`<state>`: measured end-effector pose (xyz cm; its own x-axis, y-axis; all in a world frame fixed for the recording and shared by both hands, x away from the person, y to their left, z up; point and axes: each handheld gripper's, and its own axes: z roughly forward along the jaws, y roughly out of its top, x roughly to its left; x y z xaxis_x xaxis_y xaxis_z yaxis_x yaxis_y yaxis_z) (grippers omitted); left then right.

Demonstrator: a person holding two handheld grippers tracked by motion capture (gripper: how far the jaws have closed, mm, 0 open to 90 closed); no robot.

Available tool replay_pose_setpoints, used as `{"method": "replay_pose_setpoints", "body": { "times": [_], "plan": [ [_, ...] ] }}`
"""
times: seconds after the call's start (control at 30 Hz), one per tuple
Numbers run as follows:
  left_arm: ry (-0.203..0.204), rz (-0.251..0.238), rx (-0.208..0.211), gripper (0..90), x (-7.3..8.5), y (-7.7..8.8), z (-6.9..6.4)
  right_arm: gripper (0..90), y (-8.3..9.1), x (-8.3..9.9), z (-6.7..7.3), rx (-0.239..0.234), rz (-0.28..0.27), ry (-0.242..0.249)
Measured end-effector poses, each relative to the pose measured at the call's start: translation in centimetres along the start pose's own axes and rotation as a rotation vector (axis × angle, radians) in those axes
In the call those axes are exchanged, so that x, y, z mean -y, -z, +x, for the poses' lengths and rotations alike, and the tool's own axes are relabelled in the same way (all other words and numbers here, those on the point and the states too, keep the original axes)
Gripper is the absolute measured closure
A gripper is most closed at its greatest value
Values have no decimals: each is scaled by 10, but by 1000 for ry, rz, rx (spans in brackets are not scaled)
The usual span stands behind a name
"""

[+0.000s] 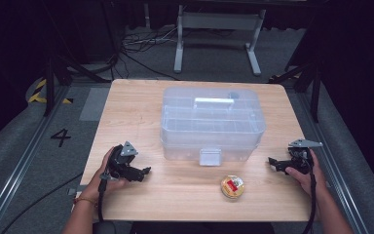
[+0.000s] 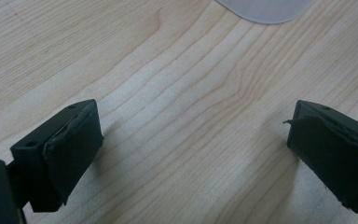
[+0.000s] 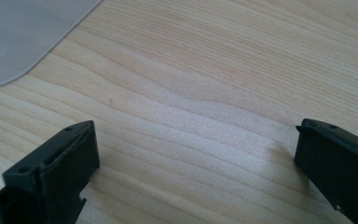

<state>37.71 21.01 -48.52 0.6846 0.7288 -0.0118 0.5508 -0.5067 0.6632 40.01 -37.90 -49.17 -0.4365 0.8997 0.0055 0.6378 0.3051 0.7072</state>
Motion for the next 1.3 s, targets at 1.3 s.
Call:
{"method": "replay_pose_setpoints", "body": {
  "times": [1.3],
  "plan": [
    [-12,0,17,31,2,1,3,215,32,-5,7,-24,-73,84]
  ]
}}
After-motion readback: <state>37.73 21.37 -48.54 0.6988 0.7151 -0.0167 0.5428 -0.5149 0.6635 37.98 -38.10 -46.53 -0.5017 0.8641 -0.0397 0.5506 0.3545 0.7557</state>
